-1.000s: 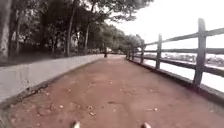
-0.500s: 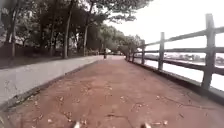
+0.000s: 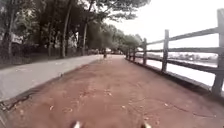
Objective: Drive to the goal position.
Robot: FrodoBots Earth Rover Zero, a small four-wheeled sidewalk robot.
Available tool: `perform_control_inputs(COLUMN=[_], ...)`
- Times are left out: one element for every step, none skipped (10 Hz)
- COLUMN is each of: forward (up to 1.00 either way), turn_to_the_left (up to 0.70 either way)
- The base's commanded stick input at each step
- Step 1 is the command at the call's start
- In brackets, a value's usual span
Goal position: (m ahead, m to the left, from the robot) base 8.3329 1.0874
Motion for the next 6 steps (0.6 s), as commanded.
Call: perform_control_inputs(forward=[0.5, 0.5, 0.5, 0.5, 0.5, 0.5], turn_to_the_left=[0.0, 0.0, 0.0, 0.0, 0.0, 0.0])
